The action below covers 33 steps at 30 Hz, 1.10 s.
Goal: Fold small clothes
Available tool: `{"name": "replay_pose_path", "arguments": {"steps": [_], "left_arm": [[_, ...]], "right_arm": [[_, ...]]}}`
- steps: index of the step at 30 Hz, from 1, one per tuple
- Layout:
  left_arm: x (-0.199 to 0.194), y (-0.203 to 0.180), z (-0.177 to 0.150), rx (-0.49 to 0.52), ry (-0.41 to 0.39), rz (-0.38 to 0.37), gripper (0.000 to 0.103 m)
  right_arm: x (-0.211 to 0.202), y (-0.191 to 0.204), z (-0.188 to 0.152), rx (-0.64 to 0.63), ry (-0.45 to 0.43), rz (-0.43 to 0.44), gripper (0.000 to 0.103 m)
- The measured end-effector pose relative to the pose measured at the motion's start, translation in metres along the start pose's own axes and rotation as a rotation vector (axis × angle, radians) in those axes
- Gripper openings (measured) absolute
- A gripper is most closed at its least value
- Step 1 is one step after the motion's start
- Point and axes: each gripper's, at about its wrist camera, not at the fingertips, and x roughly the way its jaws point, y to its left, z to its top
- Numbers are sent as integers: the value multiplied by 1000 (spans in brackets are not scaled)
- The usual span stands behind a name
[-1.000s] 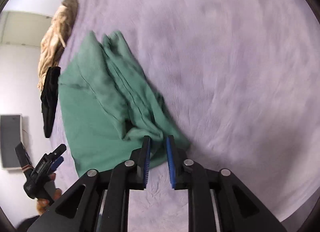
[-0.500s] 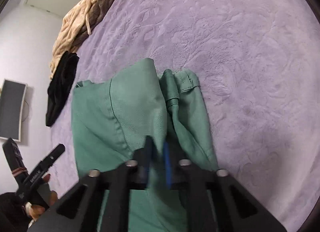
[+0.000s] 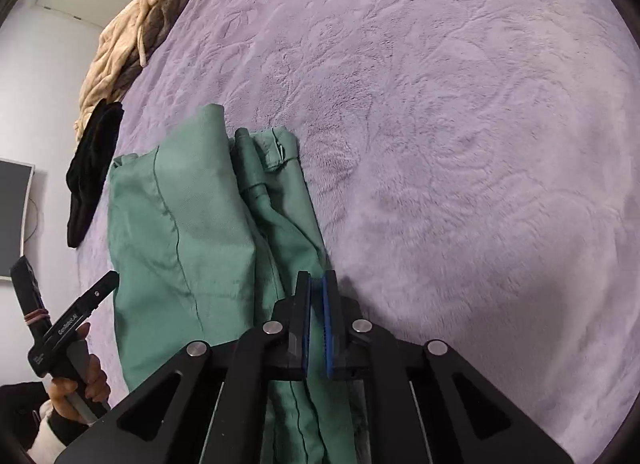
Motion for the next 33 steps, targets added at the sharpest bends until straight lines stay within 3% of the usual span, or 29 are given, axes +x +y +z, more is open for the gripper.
{"name": "replay_pose_path", "arguments": {"steps": [1, 2, 3, 7, 9, 11, 14, 18, 23, 26, 33], "left_arm": [[-6, 0, -5, 10, 0, -5, 103], [-12, 0, -10, 17, 0, -15, 103], [-19, 0, -18, 22, 4, -28, 103], [-39, -7, -52, 38, 30, -78, 103], [-41, -15, -77, 69, 54, -82, 103], [-36, -21, -101, 103, 87, -82, 103], [-31, -21, -129, 126, 94, -81, 103], [-31, -11, -130, 53, 143, -123, 103], [-32, -11, -122, 36, 192, -107, 103], [-35, -11, -118, 27, 206, -96, 103], [-35, -2, -121, -20, 227, -101, 103]], "right_arm": [[-9, -2, -7, 8, -4, 25, 26], [-16, -2, -13, 15, -8, 42, 52], [-24, -2, -21, 22, -13, 64, 70], [-41, 9, -56, -11, -7, 121, 69], [-36, 14, -74, -31, 20, 79, 69], [-21, 9, -89, -37, 67, -19, 69], [3, -17, -111, 64, 135, -15, 68], [-4, -16, -117, 85, 117, 5, 69], [-27, -4, -114, 67, 89, 26, 72], [-40, 6, -106, 67, 49, 47, 81], [-42, 19, -94, 59, 40, 51, 81]]}}
